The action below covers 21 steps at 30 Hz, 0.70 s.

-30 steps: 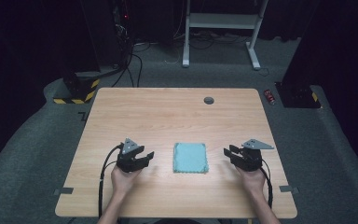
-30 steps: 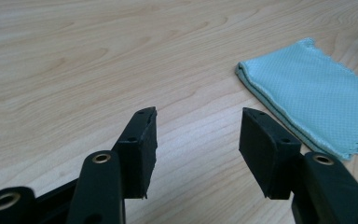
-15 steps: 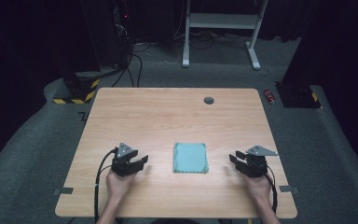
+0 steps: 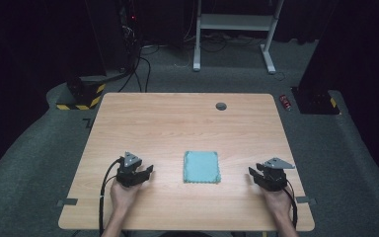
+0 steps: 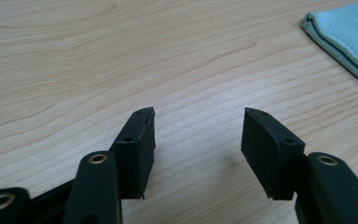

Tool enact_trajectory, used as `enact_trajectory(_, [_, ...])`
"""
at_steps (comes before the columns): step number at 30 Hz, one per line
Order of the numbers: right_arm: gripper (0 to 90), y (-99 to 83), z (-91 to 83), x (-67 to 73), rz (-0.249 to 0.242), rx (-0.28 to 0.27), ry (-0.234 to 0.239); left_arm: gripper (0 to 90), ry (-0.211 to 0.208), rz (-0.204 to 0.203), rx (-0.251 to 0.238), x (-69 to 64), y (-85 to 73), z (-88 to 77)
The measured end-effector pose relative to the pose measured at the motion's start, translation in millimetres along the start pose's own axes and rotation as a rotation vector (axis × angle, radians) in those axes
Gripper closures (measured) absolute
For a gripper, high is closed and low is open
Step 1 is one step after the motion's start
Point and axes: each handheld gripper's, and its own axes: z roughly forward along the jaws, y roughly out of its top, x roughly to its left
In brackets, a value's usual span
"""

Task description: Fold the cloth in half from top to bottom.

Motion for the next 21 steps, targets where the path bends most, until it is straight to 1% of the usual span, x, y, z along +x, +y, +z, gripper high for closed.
enact_trajectory(4, [59.6, -1.5, 2.9, -1.6, -0.007, 0.013, -0.006, 44.4, 0.024, 0.007, 0.006, 1.4, -0.5, 0.9])
enact_trajectory(7, [59.0, -3.2, 4.8, -2.0, 0.004, 0.023, -0.005, 44.0, 0.024, 0.002, 0.008, 1.7, -1.3, 1.5])
enact_trajectory(8, [59.0, -3.2, 4.8, -2.0, 0.004, 0.023, -0.005, 44.0, 0.024, 0.002, 0.008, 1.7, -1.3, 1.5])
enact_trajectory(9, [57.8, -4.1, 5.7, -1.2, -0.006, 0.035, -0.006, 43.9, 0.025, 0.005, 0.009, 1.3, -2.1, 2.1])
enact_trajectory(12, [55.8, -4.7, 5.2, -0.4, -0.018, 0.035, -0.006, 43.7, 0.025, 0.006, 0.013, 0.9, -3.1, 2.8])
enact_trajectory(15, [53.1, -4.8, 5.2, -0.2, -0.006, 0.039, 0.0, 43.4, 0.031, 0.008, 0.013, 1.8, -3.5, 2.3])
enact_trajectory(16, [50.4, -4.8, 5.3, -0.1, -0.005, 0.04, -0.003, 42.7, 0.036, 0.009, 0.016, 1.6, -3.7, 2.1])
enact_trajectory(17, [50.4, -4.8, 5.3, -0.1, -0.005, 0.04, -0.003, 41.9, 0.036, 0.009, 0.016, 1.6, -3.7, 2.1])
enact_trajectory(18, [47.1, -4.7, 5.3, -0.2, 0.003, 0.043, -0.013, 40.4, 0.051, 0.026, 0.022, -1.4, -3.8, 2.4])
enact_trajectory(20, [46.5, -4.7, 5.6, -0.6, -0.002, 0.042, -0.016, 38.7, 0.046, 0.023, 0.024, -2.6, -3.7, 2.8])
enact_trajectory(21, [45.8, -4.7, 5.6, -0.6, 0.003, 0.044, -0.017, 35.6, 0.046, 0.026, 0.024, -3.2, -3.7, 3.0])
